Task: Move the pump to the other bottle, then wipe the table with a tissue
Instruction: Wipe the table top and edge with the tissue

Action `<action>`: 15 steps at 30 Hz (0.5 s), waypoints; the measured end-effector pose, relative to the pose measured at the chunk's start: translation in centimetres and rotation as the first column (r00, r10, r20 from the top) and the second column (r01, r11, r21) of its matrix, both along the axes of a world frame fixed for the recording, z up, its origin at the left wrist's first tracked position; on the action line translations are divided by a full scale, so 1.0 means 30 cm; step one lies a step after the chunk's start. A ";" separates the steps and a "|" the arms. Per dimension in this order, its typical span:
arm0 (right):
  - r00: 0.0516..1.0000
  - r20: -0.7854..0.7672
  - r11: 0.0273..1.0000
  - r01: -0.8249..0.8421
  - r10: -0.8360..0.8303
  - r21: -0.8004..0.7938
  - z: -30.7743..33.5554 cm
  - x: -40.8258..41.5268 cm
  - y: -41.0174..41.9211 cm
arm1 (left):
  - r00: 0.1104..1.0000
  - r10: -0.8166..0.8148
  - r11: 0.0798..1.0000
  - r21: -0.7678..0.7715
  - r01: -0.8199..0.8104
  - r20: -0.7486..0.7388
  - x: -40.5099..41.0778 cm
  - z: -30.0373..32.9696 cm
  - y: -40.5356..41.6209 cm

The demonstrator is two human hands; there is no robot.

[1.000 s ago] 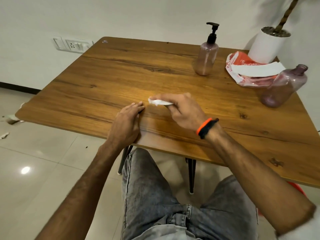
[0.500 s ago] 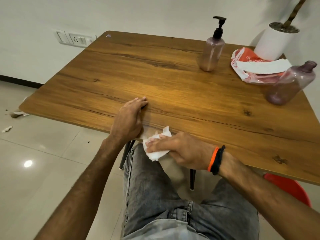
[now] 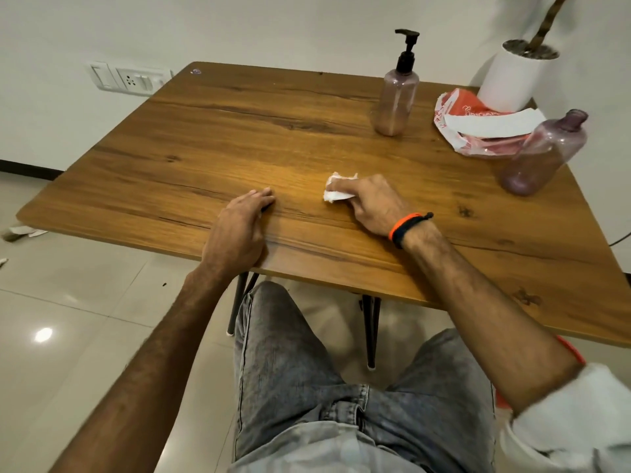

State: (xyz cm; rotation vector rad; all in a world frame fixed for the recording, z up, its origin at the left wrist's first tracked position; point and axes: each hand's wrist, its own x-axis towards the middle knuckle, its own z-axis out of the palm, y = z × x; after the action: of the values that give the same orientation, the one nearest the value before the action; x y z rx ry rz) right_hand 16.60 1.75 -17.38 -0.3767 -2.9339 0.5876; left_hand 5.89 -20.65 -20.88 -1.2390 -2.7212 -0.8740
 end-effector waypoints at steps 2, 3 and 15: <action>1.000 0.022 1.000 -0.021 0.020 0.022 -0.022 0.032 -0.022 | 1.000 0.004 1.000 0.000 -0.004 0.003 0.000 -0.002 0.002; 0.999 0.008 0.999 -0.048 0.048 0.010 -0.024 0.061 -0.044 | 1.000 0.006 1.000 -0.001 -0.006 0.004 0.000 -0.002 0.003; 0.951 -0.169 0.866 -0.307 0.260 -0.395 0.058 0.346 -0.185 | 1.000 0.015 1.000 0.010 -0.015 0.012 0.000 -0.003 0.005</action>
State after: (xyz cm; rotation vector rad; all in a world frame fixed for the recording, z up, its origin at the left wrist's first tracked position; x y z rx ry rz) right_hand 26.97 -3.81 -15.65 0.0606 -2.7553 1.2446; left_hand 5.90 -20.50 -20.97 -1.2142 -2.7283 -0.8949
